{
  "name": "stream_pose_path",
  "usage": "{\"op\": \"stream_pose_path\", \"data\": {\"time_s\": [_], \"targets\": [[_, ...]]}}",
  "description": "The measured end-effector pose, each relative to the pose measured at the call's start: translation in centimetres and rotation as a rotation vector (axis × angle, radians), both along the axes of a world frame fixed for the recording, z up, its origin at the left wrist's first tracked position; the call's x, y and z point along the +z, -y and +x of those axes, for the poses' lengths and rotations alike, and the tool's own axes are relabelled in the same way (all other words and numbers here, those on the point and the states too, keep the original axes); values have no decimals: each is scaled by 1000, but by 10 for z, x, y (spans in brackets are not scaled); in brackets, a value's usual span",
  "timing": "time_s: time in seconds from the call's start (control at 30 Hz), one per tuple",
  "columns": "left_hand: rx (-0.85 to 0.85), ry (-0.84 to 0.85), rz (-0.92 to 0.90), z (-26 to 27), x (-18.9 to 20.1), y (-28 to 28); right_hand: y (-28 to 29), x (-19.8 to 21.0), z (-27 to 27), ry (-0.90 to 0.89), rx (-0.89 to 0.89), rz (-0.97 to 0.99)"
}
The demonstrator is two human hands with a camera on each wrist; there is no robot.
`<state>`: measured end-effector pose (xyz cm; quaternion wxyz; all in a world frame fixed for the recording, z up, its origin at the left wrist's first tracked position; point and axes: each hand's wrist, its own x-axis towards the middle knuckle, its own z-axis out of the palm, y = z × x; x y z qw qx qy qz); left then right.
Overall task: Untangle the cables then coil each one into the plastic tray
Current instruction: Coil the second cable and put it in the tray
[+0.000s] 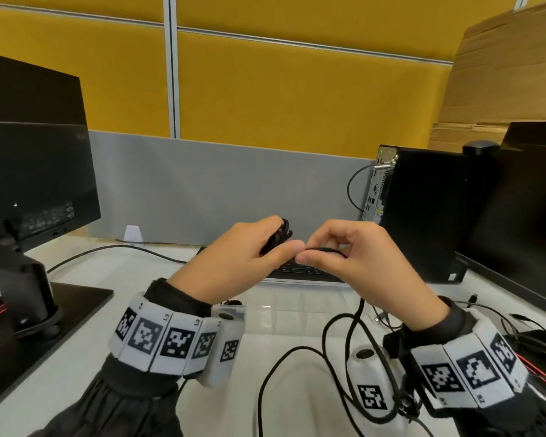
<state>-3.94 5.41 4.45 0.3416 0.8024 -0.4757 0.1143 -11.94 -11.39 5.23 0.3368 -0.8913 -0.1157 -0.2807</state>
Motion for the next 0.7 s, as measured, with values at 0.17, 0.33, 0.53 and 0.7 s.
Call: {"op": "stream_pose_path", "data": {"time_s": [0.17,0.33,0.53,0.7], "targets": [[59,39,100,7,-2,-4,9,-3,7,-155,45,16],[270,82,5,23,-2,-17,21,-5,4,-468,208,-139],[501,66,-19,38,-5,-30,8,-13,2,-723,491,105],[605,68,19,37,-4,-28,16,-10,-11,-551,624,438]]}}
